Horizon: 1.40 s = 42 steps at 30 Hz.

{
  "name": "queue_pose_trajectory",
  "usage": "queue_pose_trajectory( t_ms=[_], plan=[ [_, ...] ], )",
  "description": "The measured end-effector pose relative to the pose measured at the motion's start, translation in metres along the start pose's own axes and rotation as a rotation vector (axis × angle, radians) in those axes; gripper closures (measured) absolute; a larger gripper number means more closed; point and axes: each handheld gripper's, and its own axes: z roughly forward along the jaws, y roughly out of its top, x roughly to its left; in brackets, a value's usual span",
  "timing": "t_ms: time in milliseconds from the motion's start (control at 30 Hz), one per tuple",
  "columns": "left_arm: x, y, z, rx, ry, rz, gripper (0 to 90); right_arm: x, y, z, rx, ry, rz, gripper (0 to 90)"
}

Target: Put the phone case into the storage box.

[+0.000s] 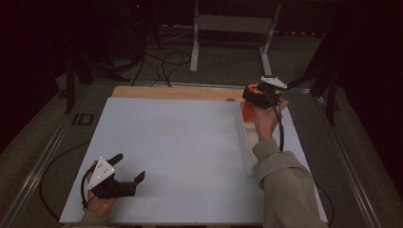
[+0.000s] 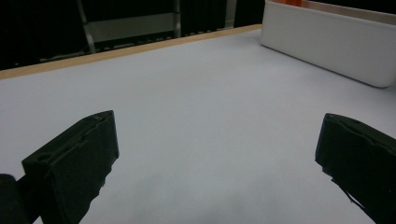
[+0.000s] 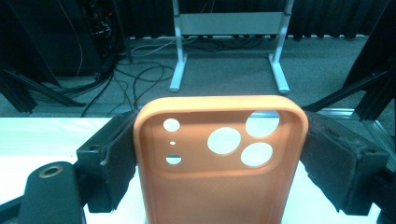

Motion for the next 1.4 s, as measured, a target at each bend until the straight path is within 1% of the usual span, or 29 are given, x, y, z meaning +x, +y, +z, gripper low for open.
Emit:
queue_pose_trajectory(
  t_ms=[333, 400, 467, 533, 567, 700, 867, 1033, 1233, 1400],
  plan=[
    [0.000, 0.000, 0.000, -0.002, 0.000, -0.001, 0.3, -0.002, -0.003, 0.002, 0.021, -0.001, -0.005, 16.2],
    [0.000, 0.000, 0.000, -0.002, 0.000, 0.000, 0.3, -0.004, -0.007, 0.003, 0.017, 0.005, 0.006, 16.2],
    [0.000, 0.000, 0.000, -0.002, 0.000, 0.000, 0.3, -0.005, -0.009, 0.004, 0.021, 0.001, 0.001, 16.2],
    [0.000, 0.000, 0.000, 0.000, 0.000, 0.001, 0.3, -0.007, -0.012, 0.005, 0.026, 0.002, 0.012, 16.2],
    [0.000, 0.000, 0.000, 0.002, -0.001, 0.003, 0.3, -0.007, -0.013, 0.006, 0.027, -0.001, 0.007, 16.2],
    [-0.001, 0.000, 0.001, 0.002, 0.000, 0.004, 0.3, -0.006, -0.015, 0.008, 0.042, -0.003, 0.006, 16.1],
    [0.000, 0.000, 0.000, -0.001, 0.000, 0.001, 0.3, -0.003, -0.017, 0.011, 0.038, -0.003, -0.006, 16.0],
    [0.000, 0.000, 0.000, -0.002, -0.001, -0.001, 0.3, -0.002, -0.019, 0.014, 0.051, -0.011, -0.011, 16.0],
    [-0.001, 0.000, 0.000, -0.002, -0.001, -0.001, 0.3, -0.002, -0.020, 0.017, 0.049, -0.011, -0.006, 15.9],
    [0.000, 0.000, 0.000, -0.005, -0.001, -0.005, 0.3, -0.002, -0.021, 0.020, 0.057, -0.022, -0.004, 15.8]
  ],
)
